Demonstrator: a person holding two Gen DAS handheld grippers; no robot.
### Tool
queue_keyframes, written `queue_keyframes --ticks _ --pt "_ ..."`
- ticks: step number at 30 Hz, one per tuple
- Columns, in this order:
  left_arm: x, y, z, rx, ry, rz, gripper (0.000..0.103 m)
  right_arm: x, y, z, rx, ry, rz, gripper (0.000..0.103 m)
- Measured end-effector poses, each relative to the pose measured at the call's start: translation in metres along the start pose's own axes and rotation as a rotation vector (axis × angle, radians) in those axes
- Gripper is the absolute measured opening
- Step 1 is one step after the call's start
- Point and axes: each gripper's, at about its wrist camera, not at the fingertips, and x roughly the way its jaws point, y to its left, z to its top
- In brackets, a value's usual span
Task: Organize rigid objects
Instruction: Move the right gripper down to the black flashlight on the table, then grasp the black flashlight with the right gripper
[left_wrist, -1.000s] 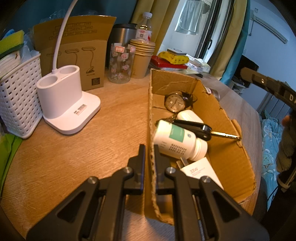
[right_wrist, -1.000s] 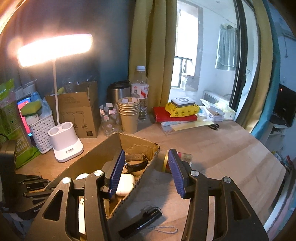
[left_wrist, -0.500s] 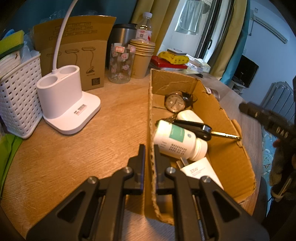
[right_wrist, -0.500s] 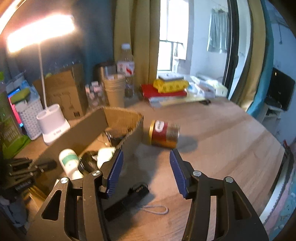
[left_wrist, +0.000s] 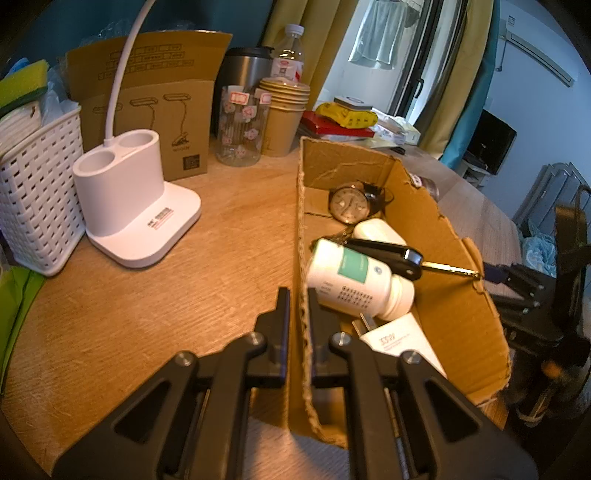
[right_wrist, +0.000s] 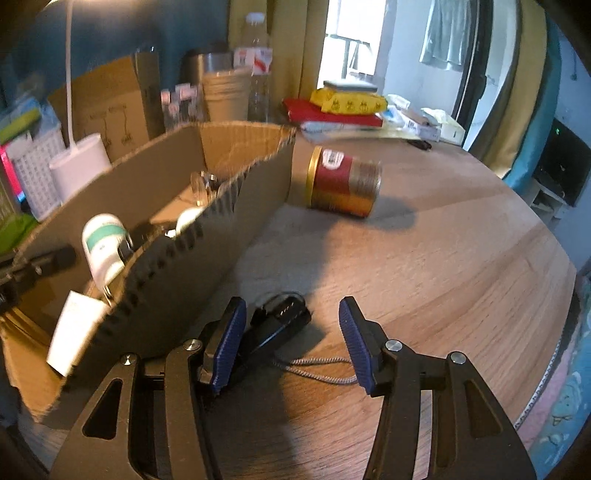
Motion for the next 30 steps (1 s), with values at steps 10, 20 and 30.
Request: queue_keyframes --ticks 10,20,30 --pt "0.0000 -0.0003 0.0000 0.000 0.000 0.000 0.008 0.0068 0.0061 -0.0047 -0.047 0.017 0.005 0.050" --pt "0.0000 -0.0001 0.0000 0.000 0.000 0.000 0.008 0.0055 0.0101 -0.0046 -0.077 0.007 0.012 0.029" --pt "0.0000 -0.0002 0.0000 0.000 0.000 0.000 0.008 0.0030 0.0086 -0.0053 -0.066 -0.003 0.032 0.027"
